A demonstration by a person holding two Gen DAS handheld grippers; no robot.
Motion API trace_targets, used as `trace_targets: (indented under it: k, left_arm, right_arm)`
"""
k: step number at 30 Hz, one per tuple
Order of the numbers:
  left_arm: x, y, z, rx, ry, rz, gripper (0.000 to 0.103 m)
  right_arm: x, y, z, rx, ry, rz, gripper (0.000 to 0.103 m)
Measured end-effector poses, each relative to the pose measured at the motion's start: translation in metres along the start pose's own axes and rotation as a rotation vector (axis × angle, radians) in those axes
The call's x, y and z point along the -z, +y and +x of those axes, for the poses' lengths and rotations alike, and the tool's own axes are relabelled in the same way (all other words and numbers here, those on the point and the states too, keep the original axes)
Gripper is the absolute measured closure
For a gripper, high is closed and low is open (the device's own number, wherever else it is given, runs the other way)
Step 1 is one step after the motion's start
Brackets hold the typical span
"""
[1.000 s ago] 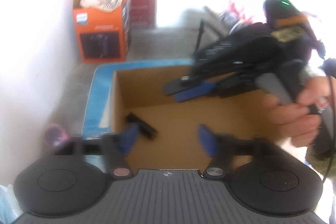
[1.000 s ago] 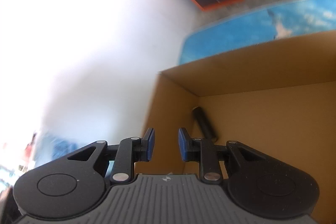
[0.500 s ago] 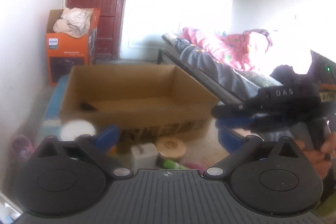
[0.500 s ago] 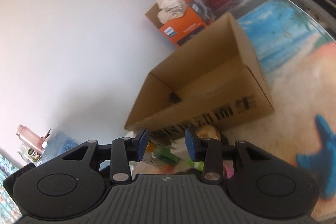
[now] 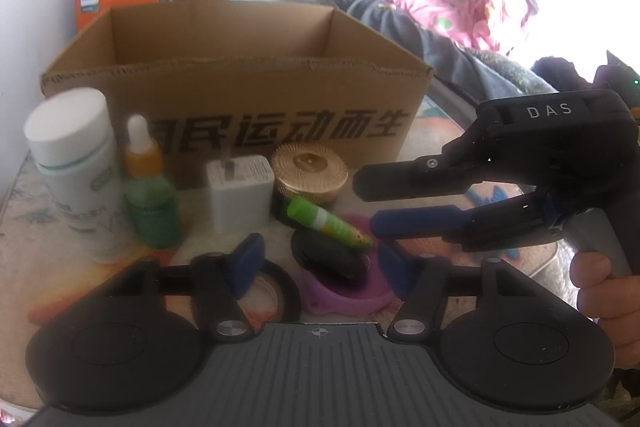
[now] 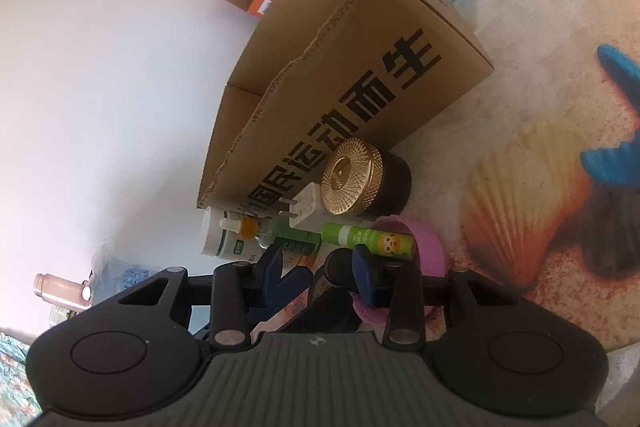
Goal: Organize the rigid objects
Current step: 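Grasp the second black cylinder in the pink bowl with the right tool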
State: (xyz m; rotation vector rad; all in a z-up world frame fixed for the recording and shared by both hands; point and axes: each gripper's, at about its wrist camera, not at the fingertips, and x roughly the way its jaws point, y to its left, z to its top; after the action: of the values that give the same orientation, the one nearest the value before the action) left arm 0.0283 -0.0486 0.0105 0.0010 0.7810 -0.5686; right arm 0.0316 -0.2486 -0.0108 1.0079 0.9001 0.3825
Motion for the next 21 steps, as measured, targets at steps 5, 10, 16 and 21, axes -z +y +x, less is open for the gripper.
trace_targets:
  k: [5,10,16,21]
  left_arm:
    - [0.002,0.007,0.005,0.04,0.033,-0.035,0.055]
    - [0.003,0.007,0.006,0.049,0.027,-0.039,0.065]
    - [0.001,-0.004,-0.001,0.053,-0.015,0.029,0.069]
    - [0.003,-0.018,-0.001,0.045,-0.038,0.092,0.069]
  right_arm:
    - [0.002,-0.004,0.007,0.04,0.031,0.02,0.061]
    - [0.003,-0.011,0.017,0.061,0.049,0.039,0.061]
    - [0.002,-0.018,0.015,0.028,0.034,0.065,0.059]
    - [0.001,-0.024,0.012,-0.005,0.032,0.093,0.055]
